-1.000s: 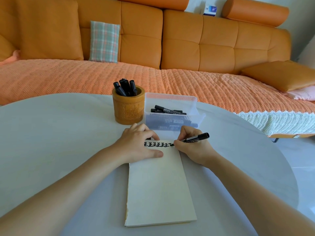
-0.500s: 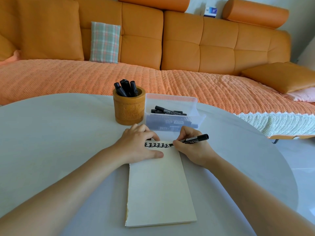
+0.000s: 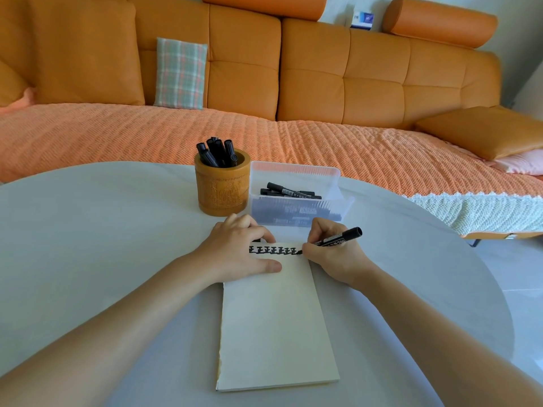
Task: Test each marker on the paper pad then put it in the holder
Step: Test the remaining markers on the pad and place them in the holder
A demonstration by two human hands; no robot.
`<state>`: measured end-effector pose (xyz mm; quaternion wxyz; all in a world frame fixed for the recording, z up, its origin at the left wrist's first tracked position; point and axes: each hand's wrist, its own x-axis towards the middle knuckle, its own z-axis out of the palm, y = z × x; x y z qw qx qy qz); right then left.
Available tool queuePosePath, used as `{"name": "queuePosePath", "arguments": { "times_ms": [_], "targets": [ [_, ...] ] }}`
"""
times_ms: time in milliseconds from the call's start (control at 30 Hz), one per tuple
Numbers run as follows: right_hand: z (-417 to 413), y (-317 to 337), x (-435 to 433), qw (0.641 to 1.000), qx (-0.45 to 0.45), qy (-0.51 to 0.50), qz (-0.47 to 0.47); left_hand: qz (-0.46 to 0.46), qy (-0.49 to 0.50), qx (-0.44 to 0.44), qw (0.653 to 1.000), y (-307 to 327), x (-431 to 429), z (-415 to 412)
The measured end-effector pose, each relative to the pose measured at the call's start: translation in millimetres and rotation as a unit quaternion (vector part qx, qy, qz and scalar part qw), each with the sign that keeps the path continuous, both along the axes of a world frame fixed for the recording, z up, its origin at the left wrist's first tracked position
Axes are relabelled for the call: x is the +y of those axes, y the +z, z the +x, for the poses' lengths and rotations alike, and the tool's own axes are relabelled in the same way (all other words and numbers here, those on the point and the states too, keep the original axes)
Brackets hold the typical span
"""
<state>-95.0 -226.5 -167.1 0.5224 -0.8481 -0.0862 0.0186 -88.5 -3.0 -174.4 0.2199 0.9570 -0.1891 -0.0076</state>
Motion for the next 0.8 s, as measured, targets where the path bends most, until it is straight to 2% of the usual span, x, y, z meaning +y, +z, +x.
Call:
{"name": "queuePosePath", "arguments": {
  "times_ms": [167, 333, 400, 467, 533, 633, 800],
  "targets": [
    [0.4, -0.4, -1.2, 0.993, 0.007, -0.028, 0.117, 0.003, -0.008, -0.002, 1.0, -1.0, 3.2, 1.0],
    [-2.8, 8.7, 6.1, 0.995, -0.086, 0.007, 0.055, -0.134, 0.014, -0.004, 0.991, 3.5, 14.2, 5.3],
    [-3.8, 17.1, 6.8, 0.992, -0.114, 0.038, 0.035, -0.129, 0.031, -0.011, 0.991, 6.9, 22.1, 8.7],
    [-5.1, 25.4, 6.0, 0.992, -0.105, 0.069, 0.018, -0.09, 0.045, -0.018, 0.995, 8.2, 31.2, 12.4],
    [-4.3, 30.0, 3.7, 0.985, -0.113, 0.122, -0.041, -0.059, 0.051, -0.002, 0.997, 8.5, 38.5, 14.7],
    [-4.4, 33.7, 5.6, 0.98, -0.073, 0.168, -0.073, -0.039, 0.044, 0.009, 0.998, 10.6, 38.2, 15.2],
    [-7.6, 37.4, 12.1, 0.989, 0.02, 0.145, 0.008, -0.05, 0.05, 0.006, 0.997, 18.0, 32.0, 13.1]
  ]
}}
